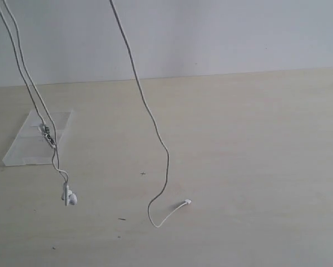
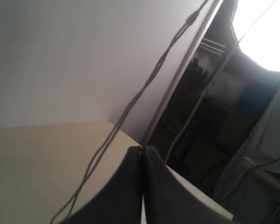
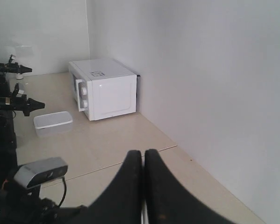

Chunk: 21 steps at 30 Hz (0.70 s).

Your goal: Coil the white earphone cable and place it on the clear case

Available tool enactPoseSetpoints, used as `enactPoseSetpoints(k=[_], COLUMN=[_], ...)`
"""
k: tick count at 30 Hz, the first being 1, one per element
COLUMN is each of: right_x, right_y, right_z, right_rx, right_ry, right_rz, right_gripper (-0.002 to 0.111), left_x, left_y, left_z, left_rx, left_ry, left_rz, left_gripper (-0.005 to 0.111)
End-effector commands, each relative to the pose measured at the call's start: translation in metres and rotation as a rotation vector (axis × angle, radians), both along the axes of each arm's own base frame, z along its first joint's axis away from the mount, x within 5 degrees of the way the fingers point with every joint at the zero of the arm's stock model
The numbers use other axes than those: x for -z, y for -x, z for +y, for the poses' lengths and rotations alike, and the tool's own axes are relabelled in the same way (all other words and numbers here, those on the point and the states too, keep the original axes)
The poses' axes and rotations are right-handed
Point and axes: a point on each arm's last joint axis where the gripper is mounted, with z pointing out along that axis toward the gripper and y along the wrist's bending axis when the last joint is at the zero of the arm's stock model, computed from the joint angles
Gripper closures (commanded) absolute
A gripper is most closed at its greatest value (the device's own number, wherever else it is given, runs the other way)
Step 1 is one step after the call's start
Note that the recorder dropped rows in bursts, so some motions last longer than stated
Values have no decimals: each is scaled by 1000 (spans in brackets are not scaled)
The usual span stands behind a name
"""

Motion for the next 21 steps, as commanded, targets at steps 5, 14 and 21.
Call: enactPoseSetpoints(k=[5, 14, 21], right_x=[4, 17, 27], right_y=[4, 3, -3], right_z=[-3, 19, 29], right_rx=[-26, -133, -137], right_ry=[63, 72, 119], right_rz=[31, 141, 153], right_gripper=[108, 108, 108], left_x=[-57, -91, -95], left_y=[-34, -51, -52], left_z=[-4, -10, -10], left_rx=[146, 339, 338], left_ry=[-161, -252, -265], left_rz=[-29, -68, -92], left_gripper=[107, 107, 97])
